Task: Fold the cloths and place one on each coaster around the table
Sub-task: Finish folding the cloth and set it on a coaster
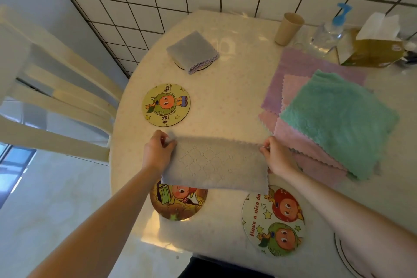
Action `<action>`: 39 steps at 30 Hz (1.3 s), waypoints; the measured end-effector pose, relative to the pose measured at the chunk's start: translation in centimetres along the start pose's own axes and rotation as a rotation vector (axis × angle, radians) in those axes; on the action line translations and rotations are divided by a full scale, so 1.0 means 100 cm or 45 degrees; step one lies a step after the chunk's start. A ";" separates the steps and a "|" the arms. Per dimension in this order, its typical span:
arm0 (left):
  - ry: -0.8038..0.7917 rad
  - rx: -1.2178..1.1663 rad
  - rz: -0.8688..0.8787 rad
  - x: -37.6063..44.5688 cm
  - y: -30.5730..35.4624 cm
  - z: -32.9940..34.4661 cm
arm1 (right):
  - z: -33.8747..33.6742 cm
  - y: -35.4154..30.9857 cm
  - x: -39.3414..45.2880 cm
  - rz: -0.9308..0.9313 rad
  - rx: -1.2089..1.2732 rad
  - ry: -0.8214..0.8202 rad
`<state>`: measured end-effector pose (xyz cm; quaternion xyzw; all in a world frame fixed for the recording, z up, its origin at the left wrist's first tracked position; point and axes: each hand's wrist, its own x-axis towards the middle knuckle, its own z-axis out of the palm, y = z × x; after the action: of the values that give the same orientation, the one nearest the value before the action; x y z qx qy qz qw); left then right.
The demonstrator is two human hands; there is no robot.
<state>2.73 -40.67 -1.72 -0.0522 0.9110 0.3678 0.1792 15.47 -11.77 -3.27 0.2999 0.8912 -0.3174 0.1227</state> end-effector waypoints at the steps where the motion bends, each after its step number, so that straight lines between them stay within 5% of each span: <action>1: 0.044 -0.036 -0.005 0.002 0.002 0.000 | 0.001 0.000 0.001 0.001 0.000 0.018; 3: 0.166 -0.026 0.039 0.001 0.003 0.001 | 0.001 -0.003 -0.001 0.000 -0.051 0.084; 6: 0.285 0.312 0.438 -0.018 -0.006 0.008 | 0.003 -0.007 -0.015 -0.166 -0.368 0.265; 8: 0.105 0.494 0.789 -0.045 -0.020 0.016 | 0.011 -0.014 -0.036 -0.417 -0.490 0.291; 12: -0.256 0.909 1.118 -0.086 -0.058 0.034 | 0.042 -0.012 -0.083 -0.876 -0.554 -0.108; 14: -0.299 1.029 1.064 -0.088 -0.071 0.036 | 0.055 0.004 -0.094 -1.059 -0.747 -0.084; 24: -0.333 1.129 0.855 -0.078 -0.110 -0.001 | 0.038 0.049 -0.108 -0.920 -0.887 -0.100; 31: -0.097 1.132 0.722 -0.100 -0.085 0.024 | 0.031 0.021 -0.089 -1.043 -0.966 -0.125; 39: -0.194 0.985 0.926 -0.134 -0.036 0.087 | 0.008 0.018 -0.078 -1.230 -0.853 -0.152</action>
<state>18.50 -37.78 -4.99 0.3634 0.9237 0.0462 0.1121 22.72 -14.76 -1.62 -0.2134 0.9701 -0.0550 0.1023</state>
